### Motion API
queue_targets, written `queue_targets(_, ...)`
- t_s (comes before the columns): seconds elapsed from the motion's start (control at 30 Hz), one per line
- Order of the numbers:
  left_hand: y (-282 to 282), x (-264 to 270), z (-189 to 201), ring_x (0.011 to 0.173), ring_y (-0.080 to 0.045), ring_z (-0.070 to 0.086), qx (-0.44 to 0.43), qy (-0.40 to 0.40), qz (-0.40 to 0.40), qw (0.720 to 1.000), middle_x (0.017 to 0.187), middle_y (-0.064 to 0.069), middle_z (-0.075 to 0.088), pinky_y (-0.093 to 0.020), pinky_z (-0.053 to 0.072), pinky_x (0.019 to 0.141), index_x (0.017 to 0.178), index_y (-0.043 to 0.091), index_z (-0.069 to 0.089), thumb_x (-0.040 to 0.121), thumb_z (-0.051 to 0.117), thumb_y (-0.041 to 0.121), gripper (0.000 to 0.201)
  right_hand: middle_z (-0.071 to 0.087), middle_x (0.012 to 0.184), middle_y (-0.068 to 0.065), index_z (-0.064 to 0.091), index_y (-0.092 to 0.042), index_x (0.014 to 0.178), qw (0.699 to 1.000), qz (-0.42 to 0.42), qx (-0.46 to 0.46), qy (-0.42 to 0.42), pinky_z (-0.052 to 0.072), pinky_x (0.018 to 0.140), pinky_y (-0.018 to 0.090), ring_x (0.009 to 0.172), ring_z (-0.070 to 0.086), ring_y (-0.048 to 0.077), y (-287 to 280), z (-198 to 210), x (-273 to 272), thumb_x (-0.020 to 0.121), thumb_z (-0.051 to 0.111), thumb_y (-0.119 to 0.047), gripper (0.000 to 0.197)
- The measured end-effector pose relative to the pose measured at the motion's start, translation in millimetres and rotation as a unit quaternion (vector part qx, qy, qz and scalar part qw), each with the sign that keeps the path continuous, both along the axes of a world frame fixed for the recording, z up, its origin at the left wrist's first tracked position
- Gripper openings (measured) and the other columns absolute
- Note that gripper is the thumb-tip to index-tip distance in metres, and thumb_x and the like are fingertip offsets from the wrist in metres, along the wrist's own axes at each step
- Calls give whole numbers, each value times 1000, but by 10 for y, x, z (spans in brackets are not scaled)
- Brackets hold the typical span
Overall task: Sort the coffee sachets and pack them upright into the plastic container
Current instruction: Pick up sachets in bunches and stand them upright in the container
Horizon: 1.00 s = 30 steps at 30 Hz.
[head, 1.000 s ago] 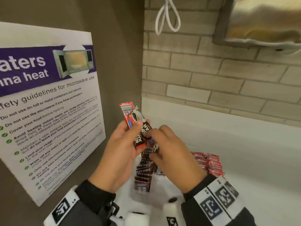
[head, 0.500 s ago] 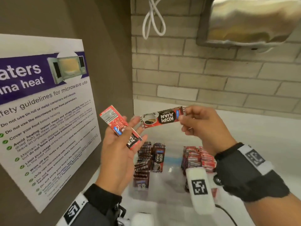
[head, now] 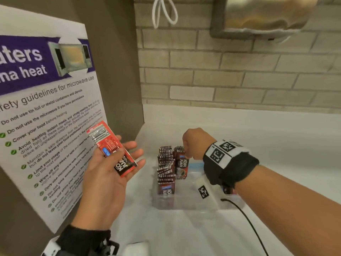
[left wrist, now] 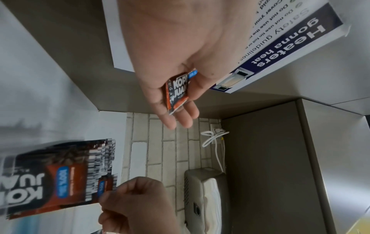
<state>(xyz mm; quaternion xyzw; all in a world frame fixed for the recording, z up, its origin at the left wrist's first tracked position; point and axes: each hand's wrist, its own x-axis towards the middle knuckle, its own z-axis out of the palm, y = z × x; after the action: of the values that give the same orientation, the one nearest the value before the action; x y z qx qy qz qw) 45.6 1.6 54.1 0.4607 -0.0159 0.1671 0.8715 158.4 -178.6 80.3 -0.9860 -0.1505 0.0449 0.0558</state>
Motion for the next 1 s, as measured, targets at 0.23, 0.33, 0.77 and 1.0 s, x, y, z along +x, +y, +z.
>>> queue_targets(0.23,114,15,-27,73,-19,71,22,-6,-15,1000,79,-2,71,-34,60,67,99,18,56,93,42,3,21,60,88,11,58,-3,90,999,-32,-14,27,41,50,22,73,54,20,89,-8,57,79,71,-8,17)
queue_targets(0.33,137,24,-52,72,-19,71,20,2,-14,1000,78,-2,71,-33,60,65,99,17,56,93,42,3,21,52,91,9,46,-6,95,999,-36,1,25,34,46,20,77,51,21,82,-58,31,78,72,-10,31)
queue_targets(0.77,51,98,-137,71,-20,71,20,27,-39,999,79,-6,71,-32,60,63,98,15,58,92,42,1,23,64,100,20,55,2,91,993,-43,86,73,47,65,31,86,64,28,-86,-116,-285,86,51,0,7)
queue_targets(1.0,19,75,-159,70,-20,71,21,29,-51,998,78,-5,70,-33,60,65,97,15,59,92,42,1,22,56,83,5,52,-4,83,983,-72,23,166,43,51,20,81,65,21,-14,-277,-256,87,62,-12,13)
